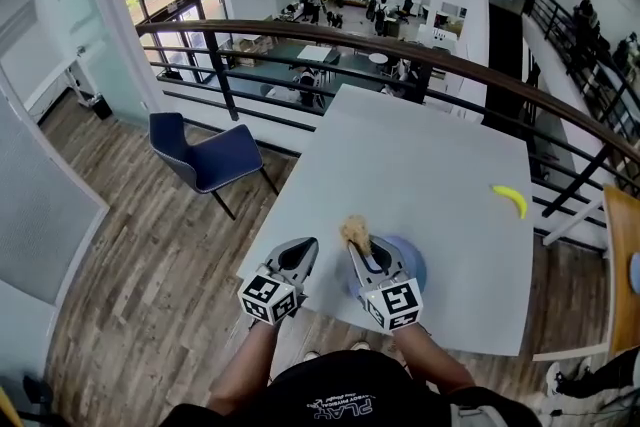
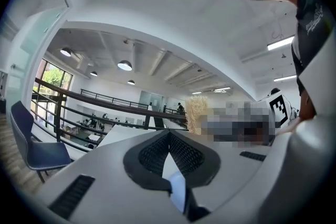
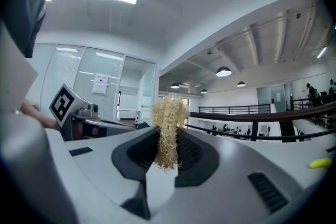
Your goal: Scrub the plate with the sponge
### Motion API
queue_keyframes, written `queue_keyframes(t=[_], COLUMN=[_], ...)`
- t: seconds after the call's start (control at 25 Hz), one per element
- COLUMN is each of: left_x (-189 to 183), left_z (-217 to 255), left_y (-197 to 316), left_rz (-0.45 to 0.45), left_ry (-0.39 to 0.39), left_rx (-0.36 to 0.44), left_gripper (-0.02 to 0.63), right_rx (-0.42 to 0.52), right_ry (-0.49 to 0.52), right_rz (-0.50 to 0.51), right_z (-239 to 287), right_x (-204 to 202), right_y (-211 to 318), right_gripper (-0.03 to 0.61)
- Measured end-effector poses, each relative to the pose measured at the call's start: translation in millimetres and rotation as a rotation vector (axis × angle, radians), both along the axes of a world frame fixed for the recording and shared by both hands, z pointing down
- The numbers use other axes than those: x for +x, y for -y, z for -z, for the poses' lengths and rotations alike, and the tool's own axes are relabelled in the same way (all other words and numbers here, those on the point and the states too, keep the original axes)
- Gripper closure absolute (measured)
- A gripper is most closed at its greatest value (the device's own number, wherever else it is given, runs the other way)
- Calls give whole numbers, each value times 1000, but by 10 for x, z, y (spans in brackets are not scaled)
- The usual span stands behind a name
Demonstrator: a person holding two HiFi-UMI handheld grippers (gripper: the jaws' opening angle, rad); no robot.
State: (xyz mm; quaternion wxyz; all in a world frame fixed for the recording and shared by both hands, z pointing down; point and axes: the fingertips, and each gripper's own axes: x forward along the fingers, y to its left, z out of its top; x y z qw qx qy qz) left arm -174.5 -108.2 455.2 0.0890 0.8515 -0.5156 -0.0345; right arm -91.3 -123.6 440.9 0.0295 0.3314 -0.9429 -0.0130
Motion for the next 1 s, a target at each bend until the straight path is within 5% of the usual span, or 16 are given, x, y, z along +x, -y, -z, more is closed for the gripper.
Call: queue_keyframes(t=[1.0], left_x=[829], left_z=[-399], left_y=[649], left_rz=[-47], left_ry=[13], left_rx=[-91], left_gripper=[601], right_rx=[-101], right_ry=[-14], right_rz=[-132], right_z=[-430], right_x=[1211], right_y=[691], right_gripper=[506])
